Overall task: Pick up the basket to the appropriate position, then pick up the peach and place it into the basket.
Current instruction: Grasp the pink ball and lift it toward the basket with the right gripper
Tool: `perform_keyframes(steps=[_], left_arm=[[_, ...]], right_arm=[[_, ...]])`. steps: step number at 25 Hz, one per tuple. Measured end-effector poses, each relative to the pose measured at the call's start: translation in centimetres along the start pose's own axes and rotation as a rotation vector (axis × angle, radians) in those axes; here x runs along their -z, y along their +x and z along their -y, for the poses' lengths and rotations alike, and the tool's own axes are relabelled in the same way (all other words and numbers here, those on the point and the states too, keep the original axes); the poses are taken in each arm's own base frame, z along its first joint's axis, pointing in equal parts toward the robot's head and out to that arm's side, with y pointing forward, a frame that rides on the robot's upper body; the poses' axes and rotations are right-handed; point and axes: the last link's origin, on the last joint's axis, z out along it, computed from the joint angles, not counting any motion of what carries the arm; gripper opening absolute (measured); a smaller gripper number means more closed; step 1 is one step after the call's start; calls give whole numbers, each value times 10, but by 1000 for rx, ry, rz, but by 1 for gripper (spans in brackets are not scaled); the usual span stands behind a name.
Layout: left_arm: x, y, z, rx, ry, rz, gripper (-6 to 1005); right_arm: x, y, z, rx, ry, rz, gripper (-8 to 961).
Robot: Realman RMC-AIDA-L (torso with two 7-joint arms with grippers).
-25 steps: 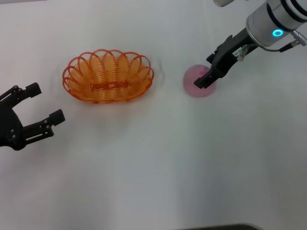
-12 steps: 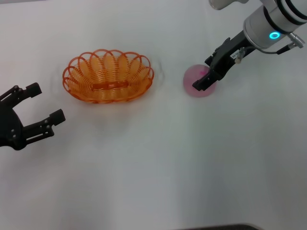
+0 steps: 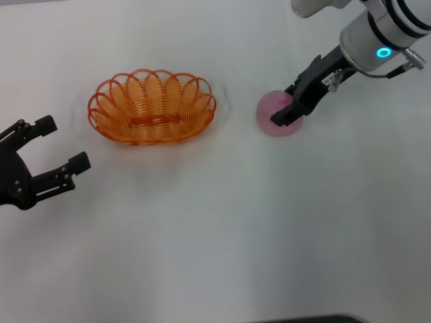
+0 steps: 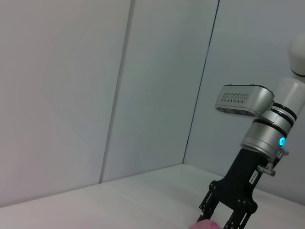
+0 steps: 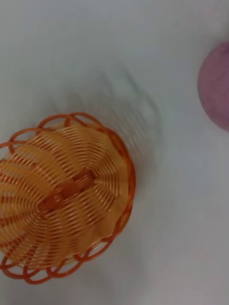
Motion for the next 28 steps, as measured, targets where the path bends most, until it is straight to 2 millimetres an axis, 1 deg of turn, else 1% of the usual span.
perform_keyframes(steps=[7, 13, 19, 28], left_arm=[[-1, -2, 1, 11, 9, 1, 939], [-1, -2, 1, 11, 9, 2, 939], [-1, -2, 0, 11, 7, 3, 938], [-1, -3, 0, 11, 6, 3, 938]], right_arm=[[-2, 1, -1, 9, -5, 2, 663], [-2, 1, -2, 19, -6, -6, 421], [-2, 2, -2, 20, -6, -7, 249], [-2, 2, -2, 21, -6, -7, 149]])
